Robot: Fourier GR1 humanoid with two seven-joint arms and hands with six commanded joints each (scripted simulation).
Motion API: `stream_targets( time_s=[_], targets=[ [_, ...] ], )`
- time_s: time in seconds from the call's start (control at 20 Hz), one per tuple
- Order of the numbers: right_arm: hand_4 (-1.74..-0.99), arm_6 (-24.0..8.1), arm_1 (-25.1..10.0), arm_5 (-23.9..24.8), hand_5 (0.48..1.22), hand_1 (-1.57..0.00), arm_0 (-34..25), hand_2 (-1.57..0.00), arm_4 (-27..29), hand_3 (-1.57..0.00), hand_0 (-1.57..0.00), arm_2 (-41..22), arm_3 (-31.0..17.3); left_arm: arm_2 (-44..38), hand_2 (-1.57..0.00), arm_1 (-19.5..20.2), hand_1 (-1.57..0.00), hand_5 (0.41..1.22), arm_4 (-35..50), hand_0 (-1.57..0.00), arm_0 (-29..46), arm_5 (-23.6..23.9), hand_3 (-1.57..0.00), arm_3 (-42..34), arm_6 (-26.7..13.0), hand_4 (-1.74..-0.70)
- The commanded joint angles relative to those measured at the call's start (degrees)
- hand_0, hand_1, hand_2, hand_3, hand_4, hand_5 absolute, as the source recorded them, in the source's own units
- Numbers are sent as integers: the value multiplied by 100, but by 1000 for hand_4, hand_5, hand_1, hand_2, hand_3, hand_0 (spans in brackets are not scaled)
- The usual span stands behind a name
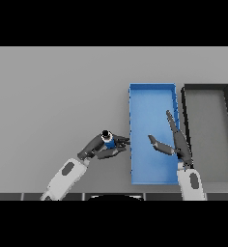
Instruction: Pick up the blue pipe and place it into the blue bin.
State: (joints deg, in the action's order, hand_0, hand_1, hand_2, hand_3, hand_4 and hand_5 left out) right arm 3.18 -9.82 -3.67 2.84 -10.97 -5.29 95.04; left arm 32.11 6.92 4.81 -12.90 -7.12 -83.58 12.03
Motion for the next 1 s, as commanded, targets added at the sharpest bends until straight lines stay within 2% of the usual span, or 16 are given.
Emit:
stream_targets(
  time_s=[0.0, 0.35, 0.45, 0.65, 0.75, 0.85, 0.95],
  targets=[
    [-1138, -20, -11, 12, 552, 1, -26, 1, -44, 1, 1, -8, -43, -7, -1553, -32, -1550, 1213, -5, -1545, -50, 11, -1549, -62, -131, -1478],
    [-1123, 73, -15, 2, 571, 1, 42, 1, -38, 1, 1, -11, 13, -33, -1567, -83, -1567, 1219, -57, -1566, -265, -165, -1566, -485, -689, -1473],
    [-1124, 0, -16, -2, 578, 1, -38, 1, -59, 1, 1, -17, -59, -11, -1569, -83, -1568, 1220, -75, -1568, -247, -303, -1568, -474, -674, -1473],
    [-1123, -82, -329, -344, 578, 1, -559, 1, 52, 1, 1, 47, -343, -77, -1570, -135, -1570, 1220, -102, -1570, -244, -344, -1570, -537, -879, -1474],
    [-1157, -88, -495, -572, 578, 1, -772, 1, 166, 1, 1, 85, -468, -114, -1570, -94, -1570, 1220, -89, -1570, -184, -437, -1570, -589, -801, -1474],
    [-1191, -40, -496, -638, 577, -3, -856, 1, 201, 1, 1, 67, -508, -121, -1571, -116, -1571, 1220, -153, -1570, -179, -465, -1571, -597, -801, -1474],
    [-1178, 140, -453, -793, 569, -19, -967, -18, 458, 1, 1, 130, -574, -167, -1571, -153, -1571, 1221, -240, -1571, -191, -469, -1571, -500, -738, -1475]
  ],
)
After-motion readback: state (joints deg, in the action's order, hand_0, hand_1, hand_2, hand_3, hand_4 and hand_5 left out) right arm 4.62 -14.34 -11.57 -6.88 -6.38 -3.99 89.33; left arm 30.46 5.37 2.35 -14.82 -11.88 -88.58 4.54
